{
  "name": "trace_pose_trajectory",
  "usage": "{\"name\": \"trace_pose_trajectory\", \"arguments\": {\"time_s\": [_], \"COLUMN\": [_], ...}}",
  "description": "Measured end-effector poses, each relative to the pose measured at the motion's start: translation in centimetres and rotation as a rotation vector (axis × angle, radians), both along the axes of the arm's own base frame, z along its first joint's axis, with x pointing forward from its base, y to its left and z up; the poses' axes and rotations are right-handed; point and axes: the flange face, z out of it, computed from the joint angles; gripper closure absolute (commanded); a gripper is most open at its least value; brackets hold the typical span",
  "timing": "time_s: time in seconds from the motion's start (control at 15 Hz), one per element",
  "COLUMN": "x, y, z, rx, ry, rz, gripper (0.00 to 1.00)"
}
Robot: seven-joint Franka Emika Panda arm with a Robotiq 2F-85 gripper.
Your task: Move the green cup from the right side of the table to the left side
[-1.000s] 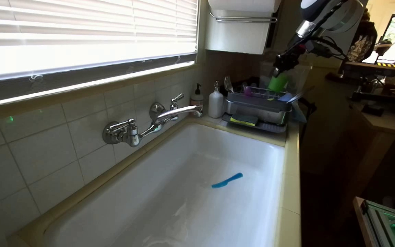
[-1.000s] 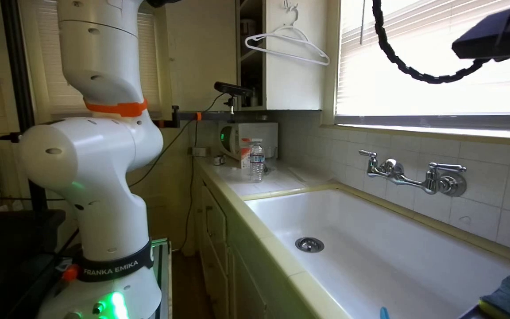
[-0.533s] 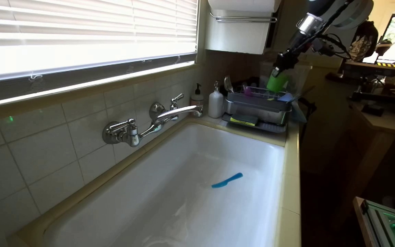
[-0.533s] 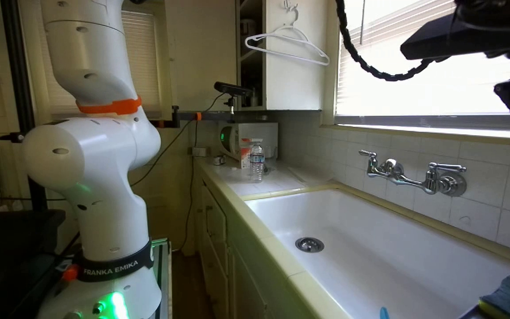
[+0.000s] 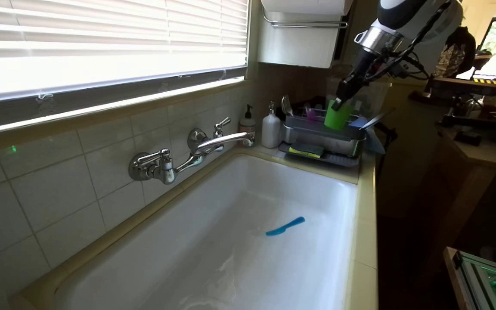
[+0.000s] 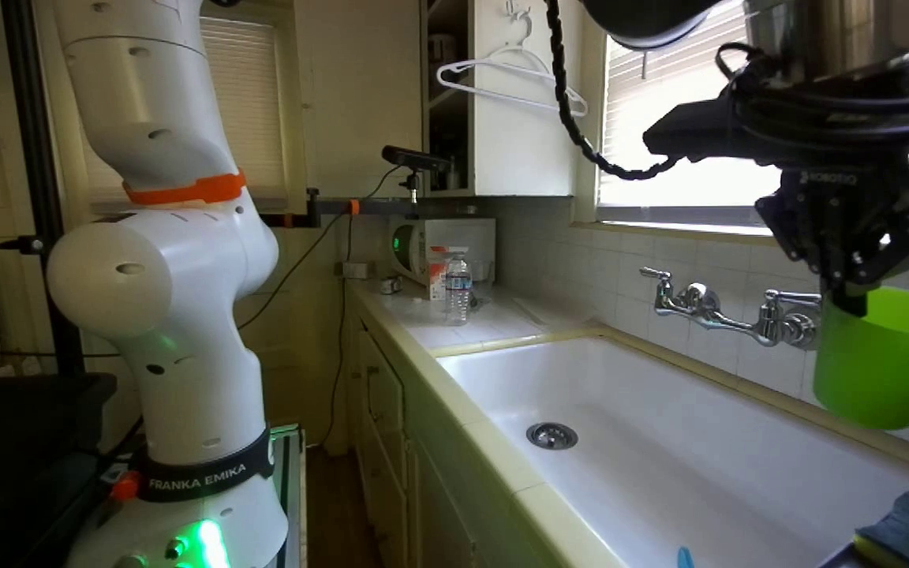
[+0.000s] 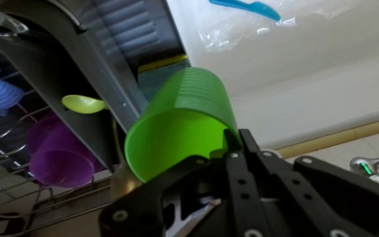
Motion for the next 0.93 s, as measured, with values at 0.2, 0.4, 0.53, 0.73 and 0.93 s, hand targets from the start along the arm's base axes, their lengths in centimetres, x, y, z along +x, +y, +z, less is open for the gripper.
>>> {"name": "trace_pose_trajectory", "arguments": {"time_s": [0.2,0.4,0.53,0.73,0.93], "x": [1.2,2.1,2.6,3.1,3.6], "y": [3.2,6.1,7.7,9.8,10.8], "z": [-2.2,-4.2,-5.3,-7.2,-8.8], "rx": [0.021,0.038,0.045,0.057,0.068], "ry": [0.038,0.075,0.095,0.127,0.143], "rz": [0.066,0.121,0.153,0.191,0.200], "gripper": [0.99,0.99,0.99,0.99,0.95]}}
